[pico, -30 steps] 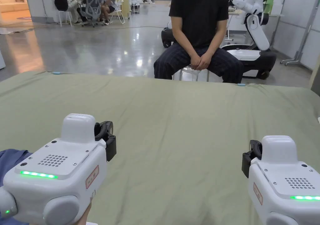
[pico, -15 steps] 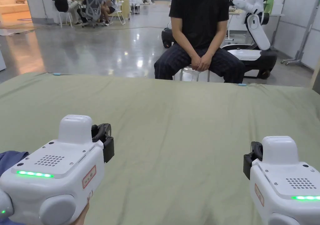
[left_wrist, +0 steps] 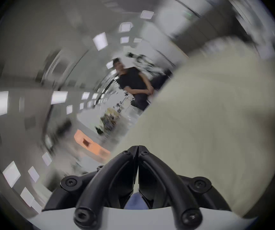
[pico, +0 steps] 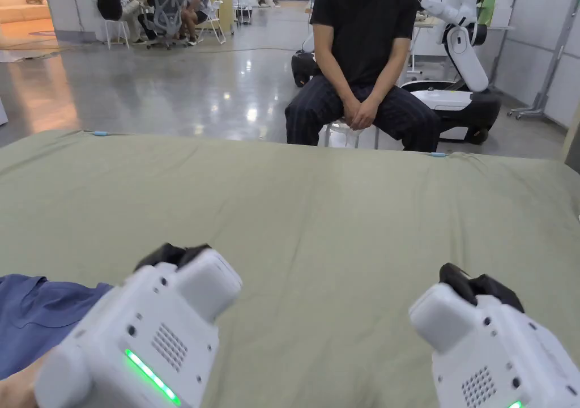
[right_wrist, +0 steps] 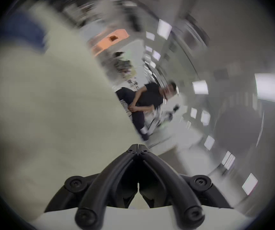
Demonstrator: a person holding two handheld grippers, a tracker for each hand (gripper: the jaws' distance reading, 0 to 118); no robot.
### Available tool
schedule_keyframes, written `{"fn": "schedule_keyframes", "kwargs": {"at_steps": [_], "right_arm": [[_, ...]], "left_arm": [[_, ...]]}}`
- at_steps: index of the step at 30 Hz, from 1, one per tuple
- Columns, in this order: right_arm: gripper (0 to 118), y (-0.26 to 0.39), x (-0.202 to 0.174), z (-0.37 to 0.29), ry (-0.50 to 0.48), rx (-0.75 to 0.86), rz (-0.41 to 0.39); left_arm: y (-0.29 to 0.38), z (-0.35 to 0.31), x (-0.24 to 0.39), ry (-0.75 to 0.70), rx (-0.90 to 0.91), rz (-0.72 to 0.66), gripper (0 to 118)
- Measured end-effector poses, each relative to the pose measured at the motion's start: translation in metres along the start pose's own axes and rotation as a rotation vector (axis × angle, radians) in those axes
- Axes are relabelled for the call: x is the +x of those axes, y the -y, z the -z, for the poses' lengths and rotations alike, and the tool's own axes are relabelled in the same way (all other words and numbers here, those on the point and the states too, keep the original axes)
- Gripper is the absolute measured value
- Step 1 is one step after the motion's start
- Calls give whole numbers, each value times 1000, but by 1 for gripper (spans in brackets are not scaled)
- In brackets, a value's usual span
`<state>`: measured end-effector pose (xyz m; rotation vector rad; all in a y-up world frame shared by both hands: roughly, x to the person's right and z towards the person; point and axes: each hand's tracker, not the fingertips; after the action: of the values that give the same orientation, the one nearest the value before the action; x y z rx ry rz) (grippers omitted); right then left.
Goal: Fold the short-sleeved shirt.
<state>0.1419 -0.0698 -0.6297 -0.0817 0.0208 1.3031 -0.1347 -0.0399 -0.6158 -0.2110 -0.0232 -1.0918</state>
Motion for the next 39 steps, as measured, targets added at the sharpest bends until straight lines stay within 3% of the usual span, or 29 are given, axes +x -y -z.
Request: {"fn": "schedule_keyframes", "kwargs": {"at_steps": [2,4,6,7,8,9,12,14,17,19,21,27,39], "right_arm": [[0,9,-22,-3,-17,58,-302],[0,20,-38,-2,-42,84,-494],[0,24,-46,-1,-59,75,-560],[0,24,-46,-1,-88,87,-549],[0,25,-40,-2,-73,84,-503],[0,21,-33,-2,-53,52,-379],[0,12,2,3,-97,-43,251],[0,18,20,6,-121,-76,641],[0,31,32,5,-162,-74,1140],[0,40,29,7,-210,-90,1326],[0,41,25,9,-220,-116,1384],[0,36,24,8,-208,-120,1346],[0,10,27,12,-229,-70,1265]], "left_arm": [[10,1,27,54,-9,268,2],[21,0,49,103,-25,429,2],[28,-1,63,151,-13,511,2],[31,0,64,127,-9,470,2],[30,1,59,150,-2,391,2],[26,4,50,138,-19,248,2],[30,14,-3,219,-47,-446,2],[44,18,-25,237,-37,-824,2],[70,14,-42,266,77,-1285,3],[77,8,-37,294,122,-1387,3],[70,5,-35,243,91,-1327,3],[49,3,-32,244,89,-1196,3],[72,-10,-50,201,81,-1226,3]]}}
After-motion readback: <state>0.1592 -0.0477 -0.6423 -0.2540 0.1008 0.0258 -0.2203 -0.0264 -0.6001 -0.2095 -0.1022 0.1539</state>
